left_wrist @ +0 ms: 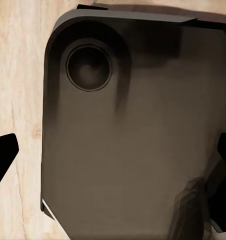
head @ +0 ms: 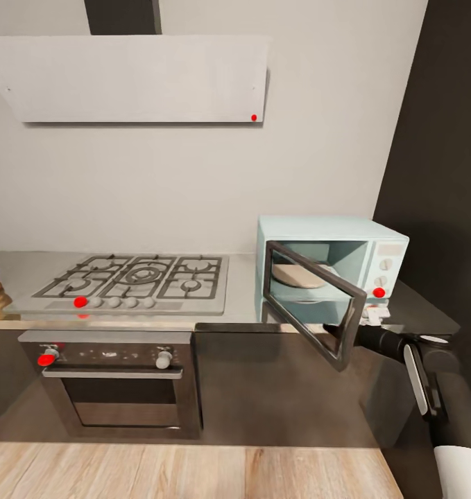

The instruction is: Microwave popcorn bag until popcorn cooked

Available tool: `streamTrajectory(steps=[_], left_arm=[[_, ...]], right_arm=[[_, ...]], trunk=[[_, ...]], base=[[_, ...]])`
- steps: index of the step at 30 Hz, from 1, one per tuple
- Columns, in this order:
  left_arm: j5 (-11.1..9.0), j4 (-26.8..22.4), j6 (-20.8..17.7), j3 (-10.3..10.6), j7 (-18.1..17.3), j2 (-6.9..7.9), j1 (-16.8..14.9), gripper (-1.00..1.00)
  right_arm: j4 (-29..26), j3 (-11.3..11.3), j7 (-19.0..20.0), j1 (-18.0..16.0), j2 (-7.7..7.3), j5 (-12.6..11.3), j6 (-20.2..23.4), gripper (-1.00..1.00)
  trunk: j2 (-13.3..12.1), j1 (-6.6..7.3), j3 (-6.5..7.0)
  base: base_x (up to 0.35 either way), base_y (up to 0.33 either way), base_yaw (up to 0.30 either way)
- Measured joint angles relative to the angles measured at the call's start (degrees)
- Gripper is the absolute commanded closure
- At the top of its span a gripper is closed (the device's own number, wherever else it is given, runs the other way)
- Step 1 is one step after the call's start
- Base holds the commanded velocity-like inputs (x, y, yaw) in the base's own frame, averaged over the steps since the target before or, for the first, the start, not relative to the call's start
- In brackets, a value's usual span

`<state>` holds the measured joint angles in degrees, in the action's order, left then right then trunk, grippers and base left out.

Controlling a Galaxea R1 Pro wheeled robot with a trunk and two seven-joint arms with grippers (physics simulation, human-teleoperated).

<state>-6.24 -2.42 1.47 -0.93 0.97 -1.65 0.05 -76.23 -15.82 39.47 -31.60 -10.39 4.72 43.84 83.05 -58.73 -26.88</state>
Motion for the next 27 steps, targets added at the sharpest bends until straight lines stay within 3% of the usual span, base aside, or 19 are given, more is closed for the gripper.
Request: streamTrajectory(steps=[2,5,8,13,27], left_arm=[[0.0,0.0,0.0,0.0,0.0,0.0,0.0,-1.0],[0.0,0.0,0.0,0.0,0.0,0.0,0.0,-1.0],[0.0,0.0,0.0,0.0,0.0,0.0,0.0,-1.0],[0.0,0.0,0.0,0.0,0.0,0.0,0.0,-1.0],[0.0,0.0,0.0,0.0,0.0,0.0,0.0,-1.0]], right_arm=[[0.0,0.0,0.0,0.0,-0.2,0.0,0.0,-1.0],[0.0,0.1,0.3,0.0,-2.44,-0.8,0.0,-1.0],[0.1,0.1,2.6,0.0,-3.37,-0.5,0.0,-1.0],[0.1,0.1,5.0,0.0,-3.5,-0.2,0.0,-1.0],[0.1,0.2,5.2,0.0,-3.52,-0.2,-0.1,-1.0]], trunk=[[0.0,0.0,0.0],[0.0,-0.01,0.0],[0.0,-0.01,0.0],[0.0,-0.01,0.0],[0.0,-0.01,0.0]], base=[[-0.055,0.084,0.0],[-0.077,0.084,0.0],[-0.081,0.084,0.0],[-0.085,0.093,0.0],[-0.096,0.14,0.0]])
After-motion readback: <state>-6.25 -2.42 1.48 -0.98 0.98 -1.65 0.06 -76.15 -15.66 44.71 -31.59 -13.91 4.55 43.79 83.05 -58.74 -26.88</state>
